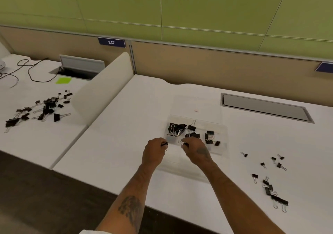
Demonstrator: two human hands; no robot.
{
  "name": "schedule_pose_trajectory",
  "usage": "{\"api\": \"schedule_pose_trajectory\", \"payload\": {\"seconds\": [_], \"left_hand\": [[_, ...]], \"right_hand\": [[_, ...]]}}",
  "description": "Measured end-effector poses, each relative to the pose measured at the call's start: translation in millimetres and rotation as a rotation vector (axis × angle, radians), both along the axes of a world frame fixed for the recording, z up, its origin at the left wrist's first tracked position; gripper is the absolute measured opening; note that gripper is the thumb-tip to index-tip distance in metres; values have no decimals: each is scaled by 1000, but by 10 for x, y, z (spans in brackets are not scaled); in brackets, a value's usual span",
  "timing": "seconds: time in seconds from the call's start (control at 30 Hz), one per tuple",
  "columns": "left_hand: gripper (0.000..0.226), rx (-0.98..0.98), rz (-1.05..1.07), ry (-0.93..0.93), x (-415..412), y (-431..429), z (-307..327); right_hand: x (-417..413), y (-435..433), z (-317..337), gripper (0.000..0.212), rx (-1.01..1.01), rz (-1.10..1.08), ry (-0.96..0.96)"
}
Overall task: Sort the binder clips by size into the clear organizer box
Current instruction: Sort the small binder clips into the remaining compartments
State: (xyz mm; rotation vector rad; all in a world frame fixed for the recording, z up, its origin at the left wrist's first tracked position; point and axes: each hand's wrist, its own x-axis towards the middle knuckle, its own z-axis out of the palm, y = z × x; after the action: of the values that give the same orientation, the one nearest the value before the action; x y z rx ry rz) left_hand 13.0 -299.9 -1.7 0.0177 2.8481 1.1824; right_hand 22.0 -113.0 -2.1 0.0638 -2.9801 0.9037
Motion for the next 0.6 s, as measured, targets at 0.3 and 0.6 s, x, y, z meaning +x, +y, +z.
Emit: {"api": "schedule_pose_trajectory", "payload": {"seconds": [0.3, 0.6], "left_hand": [[19, -108, -68, -28, -47, -132, -117], [66, -413, -128, 113, -120, -142, -206]], "right_hand": [[-102, -314, -44, 27, 136, 133, -96], [-71, -149, -87, 67, 330, 126, -30]]}}
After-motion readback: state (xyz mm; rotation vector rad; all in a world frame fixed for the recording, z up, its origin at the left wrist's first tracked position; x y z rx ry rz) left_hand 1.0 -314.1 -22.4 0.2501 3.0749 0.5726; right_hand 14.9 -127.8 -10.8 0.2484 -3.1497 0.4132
